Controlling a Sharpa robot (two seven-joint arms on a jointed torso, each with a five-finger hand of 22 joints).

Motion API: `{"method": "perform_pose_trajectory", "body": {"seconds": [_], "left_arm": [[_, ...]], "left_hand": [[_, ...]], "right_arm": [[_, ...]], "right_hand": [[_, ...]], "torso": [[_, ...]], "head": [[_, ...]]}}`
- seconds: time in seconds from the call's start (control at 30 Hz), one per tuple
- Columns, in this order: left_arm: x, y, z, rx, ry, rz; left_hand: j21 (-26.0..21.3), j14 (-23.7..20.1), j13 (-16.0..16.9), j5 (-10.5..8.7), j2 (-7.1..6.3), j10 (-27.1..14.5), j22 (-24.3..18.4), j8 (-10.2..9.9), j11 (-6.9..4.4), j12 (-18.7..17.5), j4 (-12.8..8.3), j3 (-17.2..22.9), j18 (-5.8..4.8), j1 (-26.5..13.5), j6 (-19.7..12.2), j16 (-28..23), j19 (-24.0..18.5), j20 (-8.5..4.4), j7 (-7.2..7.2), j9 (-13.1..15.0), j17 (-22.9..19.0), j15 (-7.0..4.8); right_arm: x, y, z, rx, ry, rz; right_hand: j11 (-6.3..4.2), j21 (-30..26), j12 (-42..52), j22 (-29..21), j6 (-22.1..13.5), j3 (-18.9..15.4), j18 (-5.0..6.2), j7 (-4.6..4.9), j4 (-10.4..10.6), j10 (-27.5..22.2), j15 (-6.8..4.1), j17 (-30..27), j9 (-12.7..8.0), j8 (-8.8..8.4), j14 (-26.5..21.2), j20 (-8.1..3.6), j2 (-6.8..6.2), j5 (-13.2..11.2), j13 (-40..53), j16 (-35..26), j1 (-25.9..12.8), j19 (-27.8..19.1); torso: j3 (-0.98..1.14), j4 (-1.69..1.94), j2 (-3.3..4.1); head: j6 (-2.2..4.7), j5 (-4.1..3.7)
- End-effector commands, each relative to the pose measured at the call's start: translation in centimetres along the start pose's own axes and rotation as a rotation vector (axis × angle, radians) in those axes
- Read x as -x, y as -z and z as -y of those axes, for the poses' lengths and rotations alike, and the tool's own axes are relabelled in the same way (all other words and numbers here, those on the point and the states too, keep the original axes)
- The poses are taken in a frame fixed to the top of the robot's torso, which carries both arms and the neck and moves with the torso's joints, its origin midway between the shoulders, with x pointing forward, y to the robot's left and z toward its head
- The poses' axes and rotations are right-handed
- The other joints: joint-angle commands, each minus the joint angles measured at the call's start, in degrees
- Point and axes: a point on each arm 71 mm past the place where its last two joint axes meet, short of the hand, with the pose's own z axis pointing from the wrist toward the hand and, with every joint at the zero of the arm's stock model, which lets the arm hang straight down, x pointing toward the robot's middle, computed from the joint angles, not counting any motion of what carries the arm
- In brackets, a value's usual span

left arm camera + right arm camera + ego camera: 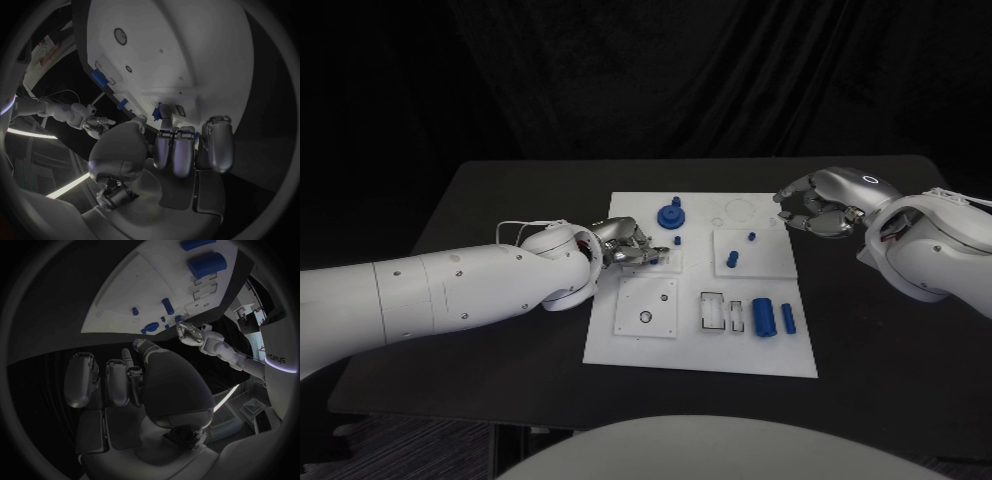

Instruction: Assemble the parts on the task board

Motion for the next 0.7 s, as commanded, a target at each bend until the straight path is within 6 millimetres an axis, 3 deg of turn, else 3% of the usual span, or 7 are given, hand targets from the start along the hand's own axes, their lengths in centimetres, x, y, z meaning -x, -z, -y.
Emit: {"method": "perform_pose_trajectory", "body": {"seconds": [0.03,0.23,0.37,0.5,0.7], "left_arm": [[1.7,0.1,0.7,0.000,-0.030,0.036],[4.7,0.2,2.0,-0.005,-0.093,0.024],[6.8,0.2,2.9,0.001,-0.118,-0.036],[7.8,0.0,3.3,0.030,-0.112,-0.124],[8.6,-0.9,3.5,0.105,-0.127,-0.253]], "left_hand": [[0.2,5.9,14.9,-0.12,-0.01,6.1,4.6,-0.3,0.21,0.1,0.0,-0.3,-0.38,-0.4,0.5,0.1,0.4,-0.07,0.02,0.1,15.1,0.24],[0.2,5.9,14.9,0.95,0.18,6.1,4.7,-0.4,0.09,0.1,-0.2,-0.8,-0.39,0.4,0.6,0.1,0.5,-0.16,-0.11,0.3,15.1,0.15],[0.1,5.9,14.9,2.72,0.31,6.1,4.8,-1.2,0.19,0.1,-0.3,-1.2,-0.39,3.2,-0.2,0.1,0.5,-0.17,0.01,0.5,15.1,0.22],[0.1,5.9,14.9,3.71,0.42,6.1,5.0,-1.8,0.32,0.1,-0.5,-1.3,-0.43,5.6,-0.5,0.1,0.6,-0.07,0.15,0.5,15.1,0.32],[0.0,5.9,14.9,4.75,0.61,6.1,5.1,-3.5,0.52,0.1,-0.3,-1.6,-0.42,7.9,-0.5,0.1,0.5,0.10,0.43,-0.8,15.1,0.50]], "right_arm": [[0.0,0.1,0.2,-0.018,0.000,0.001],[0.0,0.0,0.2,-0.021,0.000,0.006],[0.0,0.0,0.2,-0.021,0.000,0.009],[0.0,-0.1,0.2,-0.023,0.001,0.010],[0.0,-0.2,0.3,-0.026,0.002,0.013]], "right_hand": [[0.51,-0.2,-0.2,9.9,0.3,0.3,1.13,0.14,0.1,2.4,0.49,-0.1,-0.1,-0.27,2.5,0.32,-0.06,0.3,11.4,-0.2,-0.6,-0.1],[0.51,-0.3,-0.2,9.9,0.3,0.3,1.14,0.14,0.1,2.3,0.49,-0.1,-0.1,-0.28,2.5,0.32,-0.09,0.3,11.4,-0.2,-0.6,-0.1],[0.51,-0.3,-0.3,9.9,0.3,0.3,1.14,0.14,0.1,2.3,0.49,-0.1,-0.1,-0.29,2.5,0.32,-0.11,0.3,11.3,-0.2,-0.7,-0.1],[0.51,-0.3,-0.3,9.9,0.3,0.3,1.14,0.14,0.1,2.3,0.49,-0.1,-0.1,-0.29,2.5,0.32,-0.11,0.3,11.3,-0.2,-0.7,-0.1],[0.51,-0.3,-0.4,9.9,0.3,0.4,1.14,0.13,0.2,2.2,0.49,-0.1,-0.1,-0.30,2.5,0.33,-0.12,0.4,11.2,-0.3,-0.8,-0.1]], "torso": [[0.03,0.00,-0.06],[0.02,-0.08,-0.14],[0.13,-0.19,-0.21],[0.21,-0.35,-0.17],[0.16,-0.10,-0.10]], "head": [[-0.01,0.30],[-0.01,0.59],[-0.01,0.61],[-0.01,0.71],[-0.01,0.36]]}}
